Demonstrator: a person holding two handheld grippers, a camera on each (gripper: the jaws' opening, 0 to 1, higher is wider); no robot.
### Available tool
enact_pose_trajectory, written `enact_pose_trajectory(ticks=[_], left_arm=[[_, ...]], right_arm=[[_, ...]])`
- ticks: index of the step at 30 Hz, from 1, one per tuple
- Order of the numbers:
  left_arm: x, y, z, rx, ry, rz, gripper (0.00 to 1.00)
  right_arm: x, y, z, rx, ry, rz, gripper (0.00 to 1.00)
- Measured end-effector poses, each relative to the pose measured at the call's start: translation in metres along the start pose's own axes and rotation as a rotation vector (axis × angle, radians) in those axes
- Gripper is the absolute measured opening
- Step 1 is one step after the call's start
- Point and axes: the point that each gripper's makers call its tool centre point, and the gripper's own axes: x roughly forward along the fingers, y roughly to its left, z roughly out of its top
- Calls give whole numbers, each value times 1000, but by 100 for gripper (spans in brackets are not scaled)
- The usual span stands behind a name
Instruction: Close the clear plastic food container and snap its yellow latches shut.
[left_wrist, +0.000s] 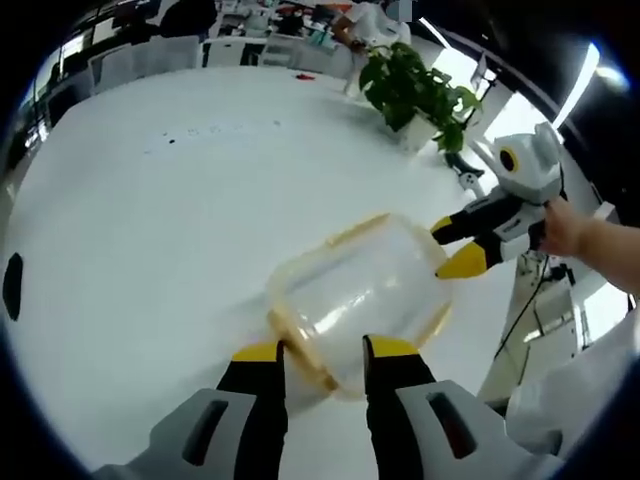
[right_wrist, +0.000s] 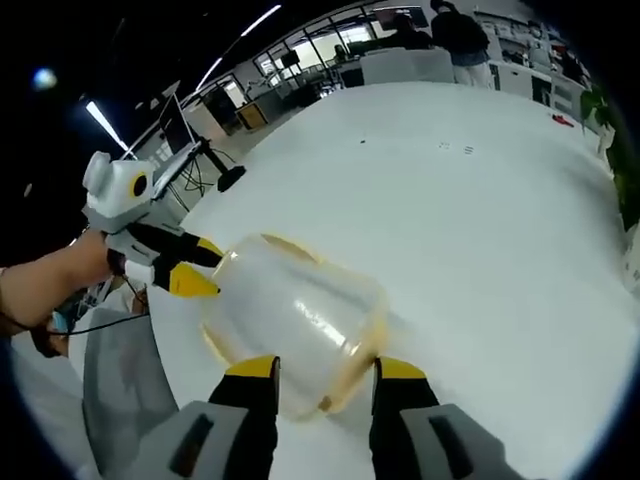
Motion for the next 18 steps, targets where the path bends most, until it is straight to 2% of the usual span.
enact_pose_trajectory(ticks=[3,4,5,6,8,16,18], left_arm=[[0,-1,0,27,-3,-9,25],[5,-25,14,40,-73,-131,23],[-2,0,2,80,3,-9,23],[1,-4,1,22,22,-31,23],[3,-2,2,37,38,-34,23],[0,2,2,50,39,-11,25],[0,2,1,35,46,-14,25]], right_arm=[[1,0,0,7,7,7,30],[2,3,1,-9,13,28,28],[4,4,1,31,5,6,28],[3,7,-3,-11,28,25,28],[1,8,-2,-12,39,29,28],[2,6,-1,4,27,13,29],[2,4,-1,2,30,12,30]])
